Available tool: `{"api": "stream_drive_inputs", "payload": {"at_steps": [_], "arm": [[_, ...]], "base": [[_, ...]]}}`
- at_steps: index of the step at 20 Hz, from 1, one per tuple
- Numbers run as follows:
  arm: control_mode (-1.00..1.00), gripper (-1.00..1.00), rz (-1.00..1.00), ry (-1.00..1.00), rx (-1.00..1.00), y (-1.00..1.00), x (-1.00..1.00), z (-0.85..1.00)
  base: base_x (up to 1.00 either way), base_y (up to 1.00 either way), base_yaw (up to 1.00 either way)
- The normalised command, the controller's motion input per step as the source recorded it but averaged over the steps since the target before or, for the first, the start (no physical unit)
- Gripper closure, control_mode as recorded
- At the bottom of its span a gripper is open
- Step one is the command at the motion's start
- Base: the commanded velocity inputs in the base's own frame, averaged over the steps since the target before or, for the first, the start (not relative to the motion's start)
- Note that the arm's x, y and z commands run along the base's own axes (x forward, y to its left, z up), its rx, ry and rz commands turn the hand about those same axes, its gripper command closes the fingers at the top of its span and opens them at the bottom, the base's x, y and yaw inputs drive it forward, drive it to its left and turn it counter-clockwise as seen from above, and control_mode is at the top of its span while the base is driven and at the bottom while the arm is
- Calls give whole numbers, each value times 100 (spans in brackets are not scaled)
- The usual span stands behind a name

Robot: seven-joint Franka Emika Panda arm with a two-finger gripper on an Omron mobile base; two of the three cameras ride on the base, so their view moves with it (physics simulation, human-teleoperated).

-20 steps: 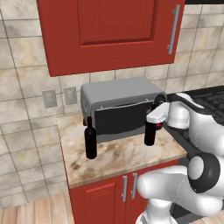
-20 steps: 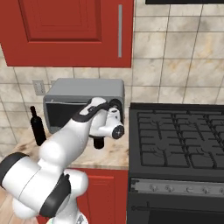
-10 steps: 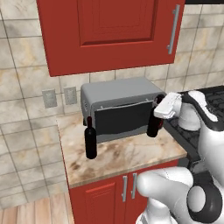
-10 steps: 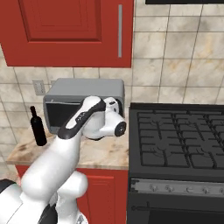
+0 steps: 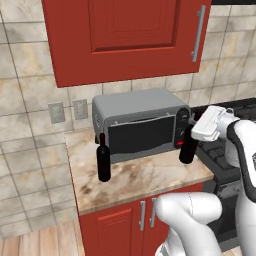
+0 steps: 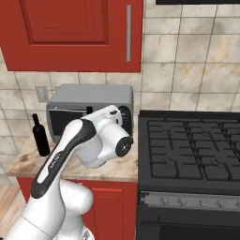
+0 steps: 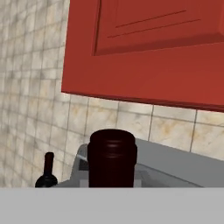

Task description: Move the drinks to the dining counter.

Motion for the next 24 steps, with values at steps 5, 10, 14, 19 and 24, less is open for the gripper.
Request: {"api": "stream_drive_inputs", "payload": {"at_steps": [5, 10, 14, 19, 24], "arm": [[-100, 100, 0, -6, 0, 0, -75, 36], [-100, 100, 0, -10, 0, 0, -28, 6], [100, 100, 0, -1, 0, 0, 0, 0], [100, 100, 0, 0, 0, 0, 0, 0], [100, 100, 0, 0, 0, 0, 0, 0]], "base": [[0, 0, 0], [0, 0, 0], [0, 0, 0], [-15, -4, 0], [-92, -20, 0]]}}
